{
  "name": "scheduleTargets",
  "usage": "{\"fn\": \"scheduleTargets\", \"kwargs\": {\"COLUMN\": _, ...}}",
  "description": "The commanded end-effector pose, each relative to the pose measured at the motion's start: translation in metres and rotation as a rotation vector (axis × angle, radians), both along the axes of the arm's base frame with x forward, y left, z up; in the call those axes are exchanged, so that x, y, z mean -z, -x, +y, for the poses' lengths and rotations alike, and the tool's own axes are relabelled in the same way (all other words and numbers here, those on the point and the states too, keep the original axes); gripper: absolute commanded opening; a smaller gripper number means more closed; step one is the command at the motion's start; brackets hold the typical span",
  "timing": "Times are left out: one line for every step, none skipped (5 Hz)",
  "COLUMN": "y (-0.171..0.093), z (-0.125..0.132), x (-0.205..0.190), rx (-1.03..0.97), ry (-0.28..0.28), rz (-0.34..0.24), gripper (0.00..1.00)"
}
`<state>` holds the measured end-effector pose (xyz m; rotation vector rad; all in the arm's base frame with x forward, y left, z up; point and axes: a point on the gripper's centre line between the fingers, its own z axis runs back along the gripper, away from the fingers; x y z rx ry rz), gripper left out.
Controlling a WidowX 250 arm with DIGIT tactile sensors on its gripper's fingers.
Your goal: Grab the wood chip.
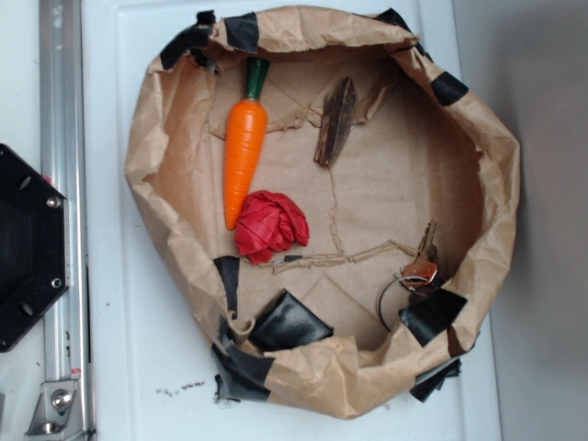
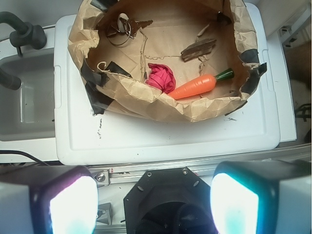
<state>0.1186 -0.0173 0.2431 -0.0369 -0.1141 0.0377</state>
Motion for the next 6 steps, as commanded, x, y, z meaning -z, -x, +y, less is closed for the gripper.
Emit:
{"fn": "scheduleTargets", "kwargs": {"y": 0.000, "z": 0.000, "x": 0.000, "rx": 0.000, "ry": 0.000, "rz": 0.000, "gripper": 1.00}}
{"fn": "scheduleTargets", "kwargs": {"y": -0.050, "z": 0.011, "x": 0.050, "rx": -0.187, "ry": -0.122, "rz": 0.026, "gripper": 1.00}}
{"fn": "scheduleTargets", "kwargs": {"y": -0.096, "z": 0.015, "x": 0.085, "rx": -0.376, "ry": -0.129, "rz": 0.060, "gripper": 1.00}}
{"fn": "scheduleTargets", "kwargs": {"y": -0.116, "z": 0.026, "x": 0.116, "rx": -0.516, "ry": -0.053, "rz": 0.050, "gripper": 1.00}}
{"fn": "scheduleTargets", "kwargs": {"y": -0.115, "z": 0.035, "x": 0.125, "rx": -0.653, "ry": -0.041, "rz": -0.016, "gripper": 1.00}}
{"fn": "scheduleTargets", "kwargs": {"y": -0.116, "z": 0.047, "x": 0.130, "rx": -0.768, "ry": -0.107, "rz": -0.065, "gripper": 1.00}}
